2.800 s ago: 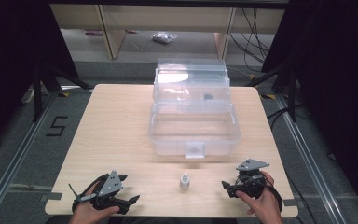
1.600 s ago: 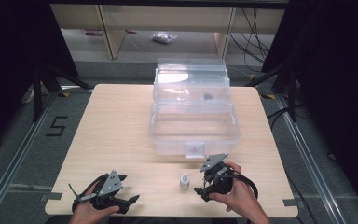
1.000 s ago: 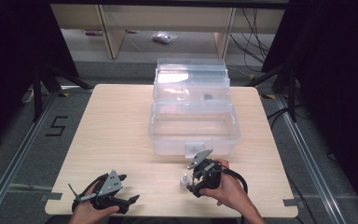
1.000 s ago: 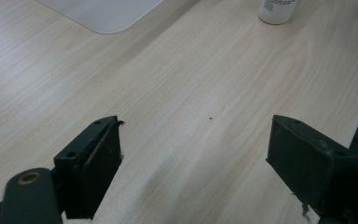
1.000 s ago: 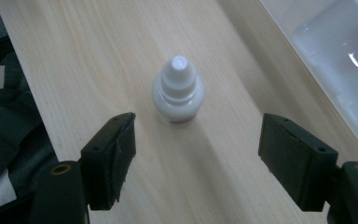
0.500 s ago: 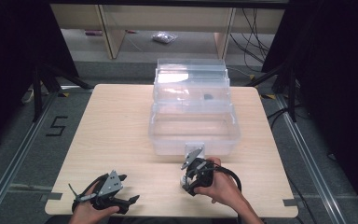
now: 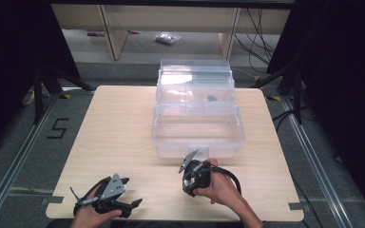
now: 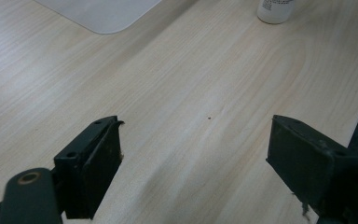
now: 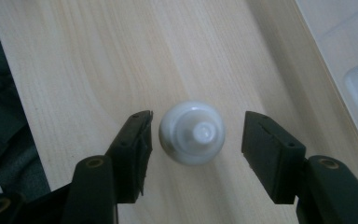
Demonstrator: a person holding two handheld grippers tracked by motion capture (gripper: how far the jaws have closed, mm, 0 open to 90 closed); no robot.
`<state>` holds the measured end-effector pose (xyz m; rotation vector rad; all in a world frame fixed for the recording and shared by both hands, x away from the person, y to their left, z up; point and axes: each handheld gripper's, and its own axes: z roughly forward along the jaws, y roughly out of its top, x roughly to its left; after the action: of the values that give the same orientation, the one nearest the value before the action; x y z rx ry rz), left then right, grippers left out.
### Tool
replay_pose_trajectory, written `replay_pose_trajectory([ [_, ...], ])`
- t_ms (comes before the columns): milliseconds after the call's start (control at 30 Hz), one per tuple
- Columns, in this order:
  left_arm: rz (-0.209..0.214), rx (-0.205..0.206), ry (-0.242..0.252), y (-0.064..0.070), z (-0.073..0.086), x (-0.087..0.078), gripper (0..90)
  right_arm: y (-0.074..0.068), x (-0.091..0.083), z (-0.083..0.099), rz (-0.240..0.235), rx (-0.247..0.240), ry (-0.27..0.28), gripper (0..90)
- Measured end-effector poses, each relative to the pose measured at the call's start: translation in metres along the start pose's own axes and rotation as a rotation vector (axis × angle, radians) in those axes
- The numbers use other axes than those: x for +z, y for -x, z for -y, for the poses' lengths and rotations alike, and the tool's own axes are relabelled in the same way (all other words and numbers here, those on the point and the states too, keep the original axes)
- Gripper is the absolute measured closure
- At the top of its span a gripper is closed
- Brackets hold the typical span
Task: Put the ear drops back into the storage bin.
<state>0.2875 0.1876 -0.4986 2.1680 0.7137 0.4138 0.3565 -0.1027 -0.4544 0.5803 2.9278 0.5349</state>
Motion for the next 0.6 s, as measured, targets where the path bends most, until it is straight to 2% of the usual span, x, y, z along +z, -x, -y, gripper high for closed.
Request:
replay_pose_trajectory([
  [100,0.0,0.001,0.0,0.0001,0.0,0.0,17.0,0.0008,0.0033,-0.0017,-0.002,-0.003,-0.012,45.6],
  [133,-0.008,0.019,-0.01,-0.0012,0.0,-0.0007,17.1,0.0005,0.0037,-0.0024,-0.013,0.007,-0.025,46.6],
  [167,-0.008,0.019,-0.01,-0.0012,0.0,-0.0007,17.0,0.0002,0.0045,-0.0029,-0.004,-0.005,-0.021,47.0],
  [200,-0.005,0.016,-0.012,-0.0011,-0.0001,-0.0007,17.0,-0.0001,0.005,-0.0035,-0.011,-0.002,-0.039,47.3],
  [367,-0.007,0.017,-0.011,-0.001,-0.0002,-0.001,17.0,0.002,0.01,-0.0056,-0.017,-0.023,-0.042,52.5],
  [400,-0.001,0.003,-0.002,-0.0001,-0.0001,-0.0002,17.1,0.0013,0.01,-0.0056,-0.011,-0.005,-0.048,53.2],
  [433,-0.007,0.024,-0.019,-0.0016,-0.0002,-0.0011,17.1,0.0014,0.0103,-0.0063,-0.025,0.0,-0.06,54.2],
  [533,0.001,0.01,-0.004,-0.0003,0.0001,-0.0003,17.1,0.0008,0.0116,-0.0074,-0.031,-0.017,-0.052,59.9],
  [600,-0.005,0.027,-0.02,-0.0016,-0.0001,-0.0008,17.1,-0.0001,0.0107,-0.0081,-0.025,-0.025,-0.062,60.0],
])
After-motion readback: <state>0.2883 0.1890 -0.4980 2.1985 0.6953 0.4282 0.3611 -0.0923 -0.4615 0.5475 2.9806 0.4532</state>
